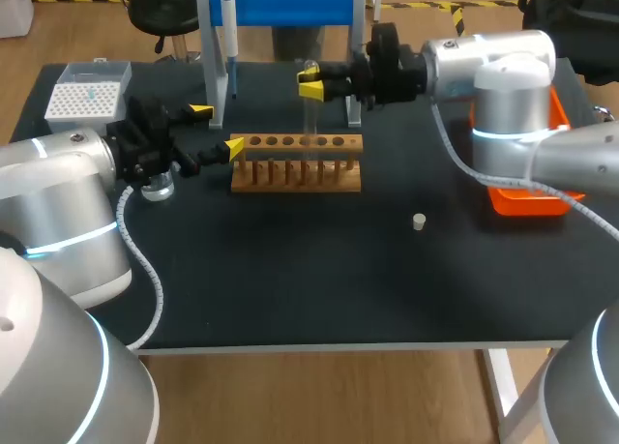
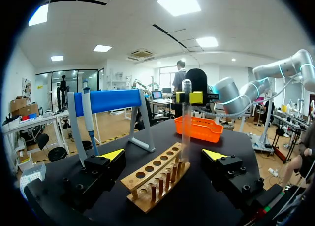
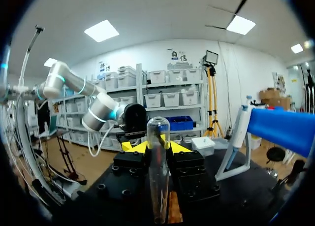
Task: Invert the test tube, pick up the pipette, mount the tip to pipette, aspirate from beaker and dispense into the tube, eject the tip, return the pipette, and cap with the stopper.
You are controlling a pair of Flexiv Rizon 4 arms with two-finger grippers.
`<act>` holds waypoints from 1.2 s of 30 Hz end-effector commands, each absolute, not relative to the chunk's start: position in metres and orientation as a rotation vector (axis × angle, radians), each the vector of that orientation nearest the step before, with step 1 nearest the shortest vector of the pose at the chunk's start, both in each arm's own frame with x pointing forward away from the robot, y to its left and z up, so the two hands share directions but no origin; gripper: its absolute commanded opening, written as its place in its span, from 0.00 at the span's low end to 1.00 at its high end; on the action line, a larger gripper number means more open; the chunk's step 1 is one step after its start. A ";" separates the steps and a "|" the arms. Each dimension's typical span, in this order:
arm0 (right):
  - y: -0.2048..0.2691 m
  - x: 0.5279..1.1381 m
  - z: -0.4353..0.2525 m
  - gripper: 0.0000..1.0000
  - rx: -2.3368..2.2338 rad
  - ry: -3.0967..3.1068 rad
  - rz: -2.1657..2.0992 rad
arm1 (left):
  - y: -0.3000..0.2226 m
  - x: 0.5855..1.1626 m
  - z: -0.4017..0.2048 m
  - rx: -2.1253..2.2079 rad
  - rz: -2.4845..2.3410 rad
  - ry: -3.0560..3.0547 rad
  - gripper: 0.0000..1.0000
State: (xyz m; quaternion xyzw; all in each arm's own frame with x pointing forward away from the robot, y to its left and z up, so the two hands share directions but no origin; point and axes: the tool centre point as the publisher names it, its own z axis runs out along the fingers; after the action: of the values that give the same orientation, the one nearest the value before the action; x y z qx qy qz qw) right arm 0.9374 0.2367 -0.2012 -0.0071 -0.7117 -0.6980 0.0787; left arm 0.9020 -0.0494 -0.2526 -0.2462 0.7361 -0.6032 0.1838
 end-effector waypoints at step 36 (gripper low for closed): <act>0.210 0.936 -0.218 0.00 -1.254 -1.251 -1.056 | -0.051 0.901 -0.254 -0.698 -1.696 2.068 1.00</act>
State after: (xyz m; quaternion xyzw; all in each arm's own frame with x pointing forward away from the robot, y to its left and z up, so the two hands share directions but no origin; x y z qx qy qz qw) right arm 0.9380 0.2119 -0.2223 -0.4360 -0.5846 -0.5284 0.4347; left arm 0.9020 -0.0494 -0.2527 -0.2462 0.7361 -0.6032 0.1838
